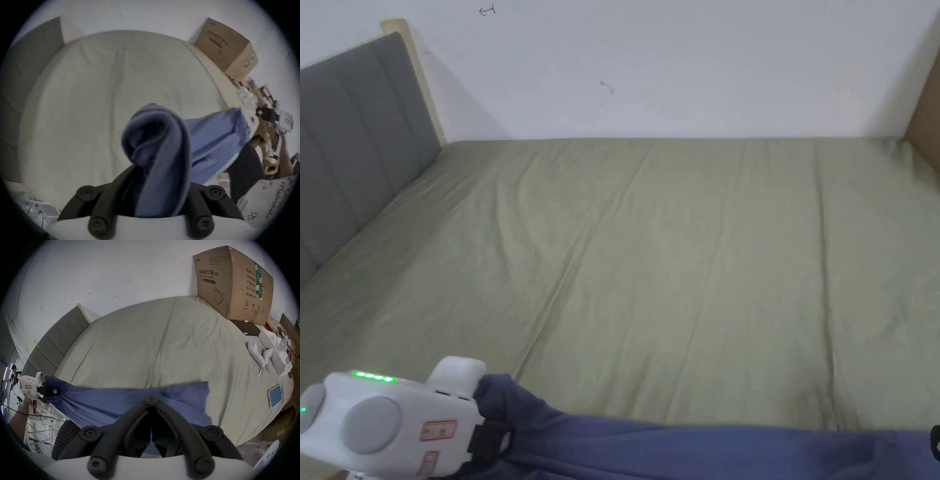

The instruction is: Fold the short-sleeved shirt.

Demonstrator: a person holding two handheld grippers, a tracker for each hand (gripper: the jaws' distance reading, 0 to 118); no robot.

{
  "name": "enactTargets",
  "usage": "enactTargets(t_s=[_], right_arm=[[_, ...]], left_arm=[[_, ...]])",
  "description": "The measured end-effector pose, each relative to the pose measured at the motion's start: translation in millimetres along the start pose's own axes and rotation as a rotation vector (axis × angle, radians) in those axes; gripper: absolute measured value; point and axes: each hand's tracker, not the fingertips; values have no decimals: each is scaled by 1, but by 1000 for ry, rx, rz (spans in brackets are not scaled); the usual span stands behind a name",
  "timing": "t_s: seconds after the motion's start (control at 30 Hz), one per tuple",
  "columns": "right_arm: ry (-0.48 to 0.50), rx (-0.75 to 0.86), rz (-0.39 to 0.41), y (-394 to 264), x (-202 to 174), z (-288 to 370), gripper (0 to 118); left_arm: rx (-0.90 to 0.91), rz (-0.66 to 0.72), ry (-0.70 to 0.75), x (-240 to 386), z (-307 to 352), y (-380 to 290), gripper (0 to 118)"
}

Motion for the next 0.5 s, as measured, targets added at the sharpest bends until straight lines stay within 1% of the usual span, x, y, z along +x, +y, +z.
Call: enactTargets(t_s=[0.07, 0.13, 0.17, 0.2, 0.27, 0.37, 0.43, 0.5], right_arm=[[6, 4, -12, -2, 5, 2, 0], [3, 3, -21, -4, 9, 4, 0], [1, 1, -27, -5, 12, 5, 0], [-1, -1, -33, -6, 15, 5, 0], [-6, 0, -49, -7, 20, 6, 0], [-2, 9, -93, -9, 26, 7, 0], [11, 14, -128, -10, 29, 7, 0], [21, 17, -144, -12, 31, 8, 0]], left_arm=[[19, 77, 88, -15, -1, 3, 6], [36, 53, 250, -14, 1, 8, 6], [26, 10, 295, -8, 0, 12, 6], [18, -7, 289, -2, -8, 18, 6], [-4, 22, 197, 16, -14, 31, 6], [-33, 141, -93, 53, -35, 46, 6], [-113, 205, -283, 86, -57, 51, 6], [-162, 177, -362, 126, -86, 53, 6]])
